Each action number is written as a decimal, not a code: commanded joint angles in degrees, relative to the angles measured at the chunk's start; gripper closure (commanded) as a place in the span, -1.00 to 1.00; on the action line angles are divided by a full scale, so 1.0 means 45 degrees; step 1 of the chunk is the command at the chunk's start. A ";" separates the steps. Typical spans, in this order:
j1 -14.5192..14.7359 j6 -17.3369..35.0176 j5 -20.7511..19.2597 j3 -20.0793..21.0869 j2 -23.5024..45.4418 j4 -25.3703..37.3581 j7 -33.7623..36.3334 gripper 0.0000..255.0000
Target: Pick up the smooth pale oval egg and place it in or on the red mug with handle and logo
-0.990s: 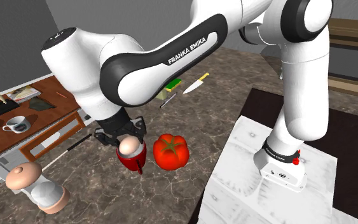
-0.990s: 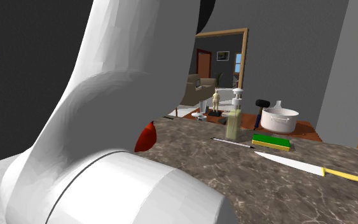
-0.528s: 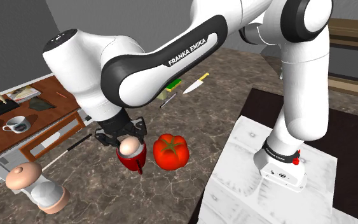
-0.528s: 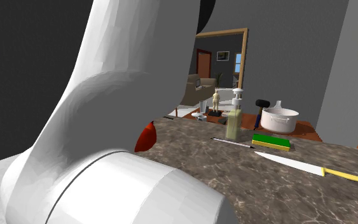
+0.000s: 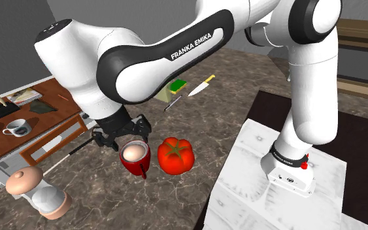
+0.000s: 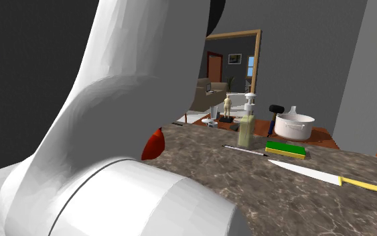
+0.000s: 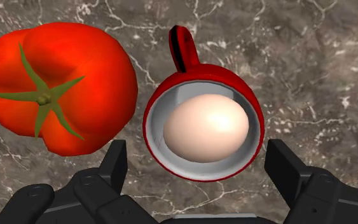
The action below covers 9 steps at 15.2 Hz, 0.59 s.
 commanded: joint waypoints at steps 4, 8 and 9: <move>0.0276 -0.1066 0.0045 0.0043 0.0038 0.1121 -0.0085 -1.00; 0.0276 -0.1066 0.0045 0.0043 0.0038 0.1121 -0.0086 -1.00; 0.0276 -0.1066 0.0045 0.0043 0.0038 0.1121 -0.0086 -1.00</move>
